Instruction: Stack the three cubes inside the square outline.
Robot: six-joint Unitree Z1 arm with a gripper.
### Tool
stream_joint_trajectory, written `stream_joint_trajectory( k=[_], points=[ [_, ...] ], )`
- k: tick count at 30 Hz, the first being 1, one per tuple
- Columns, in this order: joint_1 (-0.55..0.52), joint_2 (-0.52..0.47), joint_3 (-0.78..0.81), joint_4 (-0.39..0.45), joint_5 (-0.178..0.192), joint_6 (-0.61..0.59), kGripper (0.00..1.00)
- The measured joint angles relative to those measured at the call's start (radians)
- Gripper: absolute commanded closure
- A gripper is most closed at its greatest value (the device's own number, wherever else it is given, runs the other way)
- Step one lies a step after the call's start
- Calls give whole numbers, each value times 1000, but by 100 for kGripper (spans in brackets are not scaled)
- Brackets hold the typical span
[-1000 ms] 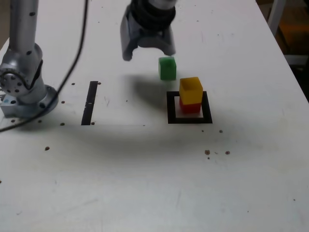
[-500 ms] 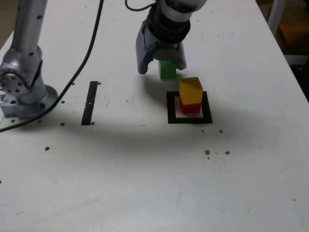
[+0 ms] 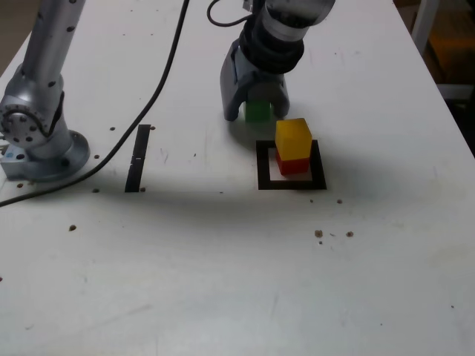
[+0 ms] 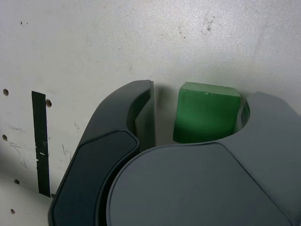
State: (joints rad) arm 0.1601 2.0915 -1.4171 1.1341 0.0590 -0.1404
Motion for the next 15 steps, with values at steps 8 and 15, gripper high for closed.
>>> stream_joint_trajectory(
  k=[8,15],
  points=[
    [0,0,18,-26,1,-2,48],
    [0,-14,20,-21,11,-2,64]
  ],
)
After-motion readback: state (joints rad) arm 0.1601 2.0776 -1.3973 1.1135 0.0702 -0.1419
